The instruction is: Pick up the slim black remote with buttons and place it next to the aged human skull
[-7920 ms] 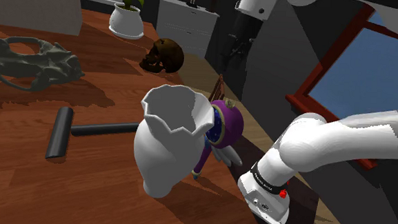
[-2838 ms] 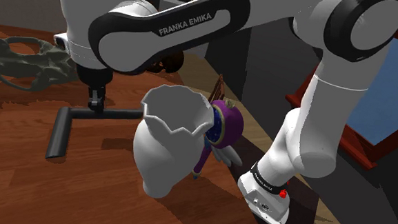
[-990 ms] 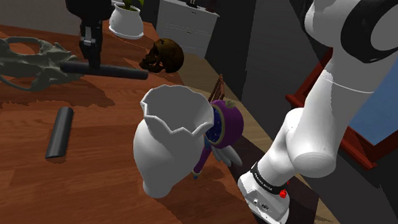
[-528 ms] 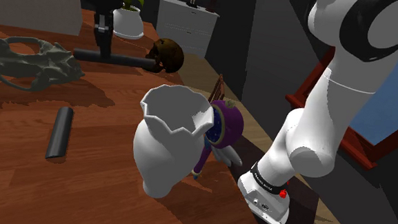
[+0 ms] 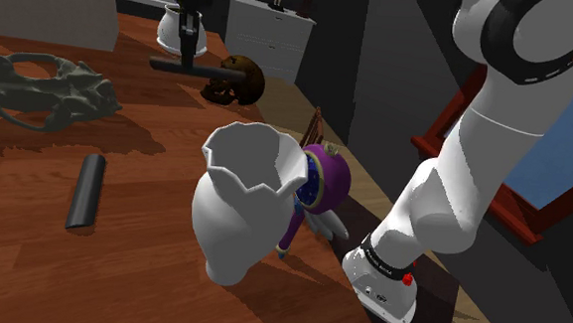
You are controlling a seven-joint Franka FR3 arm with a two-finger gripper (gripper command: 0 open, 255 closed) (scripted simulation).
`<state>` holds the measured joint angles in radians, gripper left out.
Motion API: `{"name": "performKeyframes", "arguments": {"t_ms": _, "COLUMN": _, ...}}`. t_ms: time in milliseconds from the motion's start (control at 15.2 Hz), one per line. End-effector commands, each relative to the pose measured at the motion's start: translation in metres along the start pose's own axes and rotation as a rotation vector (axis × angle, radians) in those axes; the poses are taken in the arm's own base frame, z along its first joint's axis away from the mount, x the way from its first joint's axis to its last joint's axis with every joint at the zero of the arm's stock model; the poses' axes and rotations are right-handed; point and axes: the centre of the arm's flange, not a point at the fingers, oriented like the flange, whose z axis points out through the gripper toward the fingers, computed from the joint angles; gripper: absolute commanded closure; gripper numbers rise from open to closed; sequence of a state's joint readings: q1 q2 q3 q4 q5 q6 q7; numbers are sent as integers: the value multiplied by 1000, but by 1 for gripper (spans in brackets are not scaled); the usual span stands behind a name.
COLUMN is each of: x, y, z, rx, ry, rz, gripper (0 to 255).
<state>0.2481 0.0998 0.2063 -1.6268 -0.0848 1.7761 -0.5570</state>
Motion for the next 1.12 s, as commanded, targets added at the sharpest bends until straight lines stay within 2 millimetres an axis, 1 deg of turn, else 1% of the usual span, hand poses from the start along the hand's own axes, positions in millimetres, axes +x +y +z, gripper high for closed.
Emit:
{"name": "performKeyframes", "arguments": {"t_ms": 0, "x": -14, "y": 21, "z": 2, "rx": 0, "ry": 0, "rz": -1, "gripper": 255}}
{"name": "performKeyframes", "arguments": {"t_ms": 330, "x": -49, "y": 77, "z": 6, "rx": 0, "ry": 0, "rz": -1, "gripper": 255}}
{"name": "performKeyframes", "arguments": {"t_ms": 396, "x": -61, "y": 95, "z": 8, "rx": 0, "ry": 0, "rz": -1, "gripper": 255}}
{"name": "performKeyframes", "arguments": {"t_ms": 1056, "x": -61, "y": 91, "z": 60, "rx": 0, "ry": 0, "rz": -1, "gripper": 255}}
